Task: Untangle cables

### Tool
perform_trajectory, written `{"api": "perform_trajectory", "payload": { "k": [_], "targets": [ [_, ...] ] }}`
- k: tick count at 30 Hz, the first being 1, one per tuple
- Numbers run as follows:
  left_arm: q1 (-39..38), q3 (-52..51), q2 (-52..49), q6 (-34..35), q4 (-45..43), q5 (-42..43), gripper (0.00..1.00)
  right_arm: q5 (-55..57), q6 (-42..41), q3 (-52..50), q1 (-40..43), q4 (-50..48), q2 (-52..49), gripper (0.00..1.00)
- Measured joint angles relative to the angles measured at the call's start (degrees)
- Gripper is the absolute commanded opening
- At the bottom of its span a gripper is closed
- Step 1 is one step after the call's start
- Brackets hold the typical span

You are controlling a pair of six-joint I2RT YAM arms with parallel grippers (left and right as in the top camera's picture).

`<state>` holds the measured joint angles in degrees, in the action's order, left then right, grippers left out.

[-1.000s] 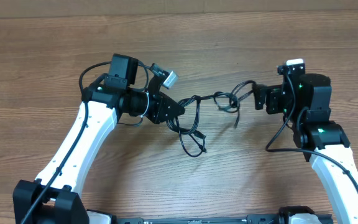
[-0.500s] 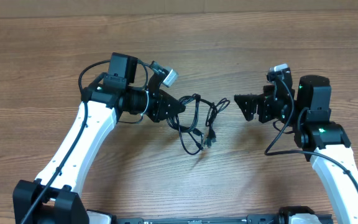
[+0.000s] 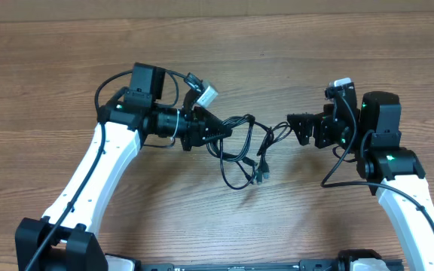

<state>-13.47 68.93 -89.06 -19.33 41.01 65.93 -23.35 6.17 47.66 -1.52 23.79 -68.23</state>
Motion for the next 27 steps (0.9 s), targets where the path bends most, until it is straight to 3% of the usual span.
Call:
{"api": "perform_trajectory", "payload": {
  "k": [14, 22, 27],
  "targets": [
    [7.34, 0.00, 0.00, -0.07, -2.54, 6.12, 0.04, -0.11, -0.02, 0.00, 0.02, -1.70, -0.04, 1.00],
    [7.19, -0.02, 0.00, 0.09, -11.41, 17.33, 0.04, -17.25, 0.04, 0.00, 0.04, -4.87, -0.20, 1.00],
    [7.19, -0.02, 0.00, 0.11, -11.98, 20.41, 0.04, -25.03, 0.00, 0.00, 0.02, -8.83, -0.20, 1.00]
  ]
}}
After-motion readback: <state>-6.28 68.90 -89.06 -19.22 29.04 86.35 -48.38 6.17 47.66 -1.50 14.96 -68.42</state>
